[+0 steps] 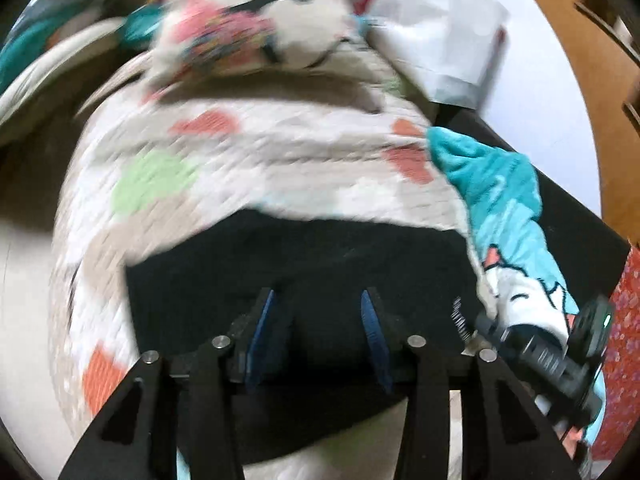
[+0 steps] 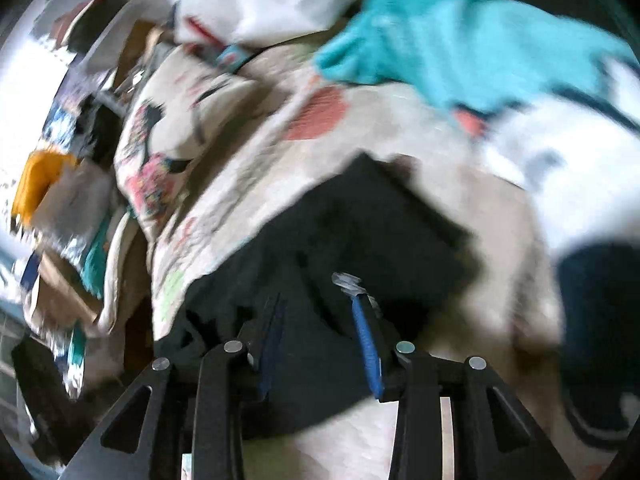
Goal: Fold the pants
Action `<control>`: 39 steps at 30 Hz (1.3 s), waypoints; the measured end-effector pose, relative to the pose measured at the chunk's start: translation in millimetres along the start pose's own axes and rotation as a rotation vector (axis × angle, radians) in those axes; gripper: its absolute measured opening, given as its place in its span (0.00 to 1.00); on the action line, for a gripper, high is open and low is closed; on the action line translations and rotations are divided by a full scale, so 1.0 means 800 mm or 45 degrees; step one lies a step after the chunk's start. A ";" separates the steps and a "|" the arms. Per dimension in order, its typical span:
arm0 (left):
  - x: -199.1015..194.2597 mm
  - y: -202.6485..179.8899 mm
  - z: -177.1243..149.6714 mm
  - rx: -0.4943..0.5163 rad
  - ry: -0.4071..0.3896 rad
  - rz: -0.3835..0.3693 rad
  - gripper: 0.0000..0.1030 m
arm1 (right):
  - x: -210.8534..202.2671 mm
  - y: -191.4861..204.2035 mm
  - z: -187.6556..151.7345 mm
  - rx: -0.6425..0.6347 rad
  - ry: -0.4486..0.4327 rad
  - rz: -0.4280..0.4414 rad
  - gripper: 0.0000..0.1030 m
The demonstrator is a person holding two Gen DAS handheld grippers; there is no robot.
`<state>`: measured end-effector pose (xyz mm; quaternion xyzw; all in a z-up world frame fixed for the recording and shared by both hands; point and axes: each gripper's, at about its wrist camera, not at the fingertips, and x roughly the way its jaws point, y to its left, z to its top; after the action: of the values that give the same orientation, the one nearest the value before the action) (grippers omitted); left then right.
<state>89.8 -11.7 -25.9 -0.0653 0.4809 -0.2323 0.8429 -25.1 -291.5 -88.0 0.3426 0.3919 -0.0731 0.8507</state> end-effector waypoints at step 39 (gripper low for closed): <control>0.062 -0.111 0.094 0.334 0.097 -0.254 0.09 | 0.001 0.102 -0.013 -0.437 -0.020 0.229 0.16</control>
<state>145.3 -121.3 4.8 0.0068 0.4691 -0.3779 0.7982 1.0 -222.9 -50.4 0.2254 0.3597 0.0686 0.9028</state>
